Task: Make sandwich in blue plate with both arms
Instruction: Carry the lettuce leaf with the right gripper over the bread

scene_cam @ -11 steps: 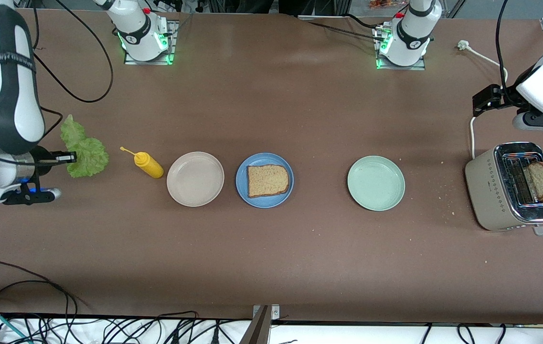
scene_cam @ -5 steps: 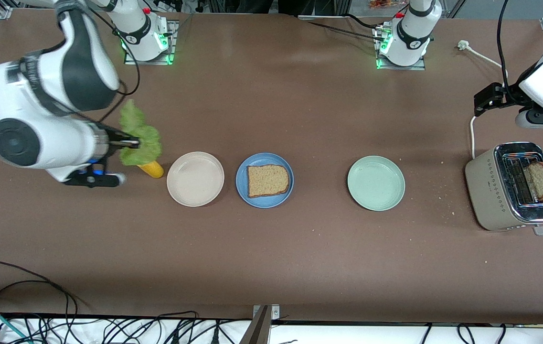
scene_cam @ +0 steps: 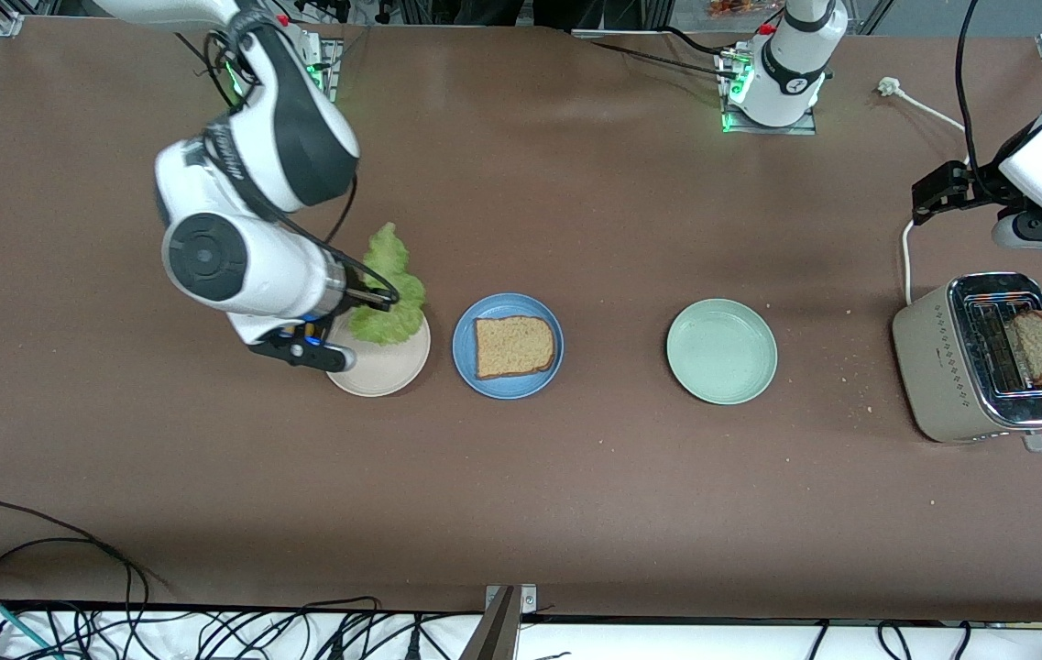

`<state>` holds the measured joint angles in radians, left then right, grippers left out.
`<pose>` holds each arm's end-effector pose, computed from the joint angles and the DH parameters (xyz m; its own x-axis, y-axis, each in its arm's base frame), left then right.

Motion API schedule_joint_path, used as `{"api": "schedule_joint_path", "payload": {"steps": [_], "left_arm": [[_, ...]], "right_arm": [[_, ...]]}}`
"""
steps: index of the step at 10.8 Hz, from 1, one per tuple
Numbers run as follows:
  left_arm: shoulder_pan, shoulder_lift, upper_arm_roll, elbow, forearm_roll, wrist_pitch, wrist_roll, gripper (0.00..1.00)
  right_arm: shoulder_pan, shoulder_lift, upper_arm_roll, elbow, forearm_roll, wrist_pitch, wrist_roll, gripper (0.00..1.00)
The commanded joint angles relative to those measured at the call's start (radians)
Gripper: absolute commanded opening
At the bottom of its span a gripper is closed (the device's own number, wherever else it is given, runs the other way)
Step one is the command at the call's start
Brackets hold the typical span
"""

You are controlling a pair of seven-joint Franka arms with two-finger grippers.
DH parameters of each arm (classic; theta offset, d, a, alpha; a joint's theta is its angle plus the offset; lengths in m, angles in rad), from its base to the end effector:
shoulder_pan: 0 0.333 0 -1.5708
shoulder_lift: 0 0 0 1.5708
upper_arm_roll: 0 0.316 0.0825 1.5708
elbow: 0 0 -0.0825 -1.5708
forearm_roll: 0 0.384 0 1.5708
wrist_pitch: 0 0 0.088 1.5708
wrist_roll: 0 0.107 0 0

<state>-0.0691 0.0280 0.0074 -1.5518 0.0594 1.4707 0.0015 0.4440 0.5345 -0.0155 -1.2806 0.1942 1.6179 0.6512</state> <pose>0.5512 -0.0273 0.6099 0.9924 -0.0568 -0.1088 -0.0636 -0.9962 -0.0594 0.6187 0.3069 0.4297 0.9351 -0.2352 -0.2652 -0.2502 -0.9679 -0.0236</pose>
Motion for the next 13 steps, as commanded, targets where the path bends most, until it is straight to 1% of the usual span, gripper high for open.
{"api": "schedule_joint_path", "payload": {"steps": [1, 3, 6, 10, 12, 13], "left_arm": [[0.0, 0.027, -0.001, 0.038, 0.031, -0.02, -0.008, 1.0], [0.0, 0.032, 0.0, 0.044, 0.031, -0.02, -0.008, 1.0], [0.0, 0.032, 0.0, 0.044, 0.031, -0.02, -0.008, 1.0], [0.0, 0.032, 0.0, 0.044, 0.031, -0.02, -0.008, 1.0], [0.002, 0.032, 0.0, 0.044, 0.031, -0.02, -0.008, 1.0], [0.002, 0.032, 0.0, 0.044, 0.031, -0.02, -0.008, 1.0]], "right_arm": [[0.091, 0.08, -0.011, 0.015, 0.024, 0.159, 0.149, 0.03], [0.133, 0.125, -0.009, 0.015, 0.025, 0.262, 0.227, 0.03], [0.182, 0.191, -0.011, 0.011, 0.019, 0.381, 0.275, 0.03], [0.202, 0.234, -0.011, -0.002, 0.013, 0.399, 0.274, 0.05], [0.214, 0.258, -0.011, -0.002, 0.011, 0.43, 0.274, 0.05], [0.222, 0.271, -0.012, -0.002, 0.01, 0.453, 0.274, 0.12]]}}
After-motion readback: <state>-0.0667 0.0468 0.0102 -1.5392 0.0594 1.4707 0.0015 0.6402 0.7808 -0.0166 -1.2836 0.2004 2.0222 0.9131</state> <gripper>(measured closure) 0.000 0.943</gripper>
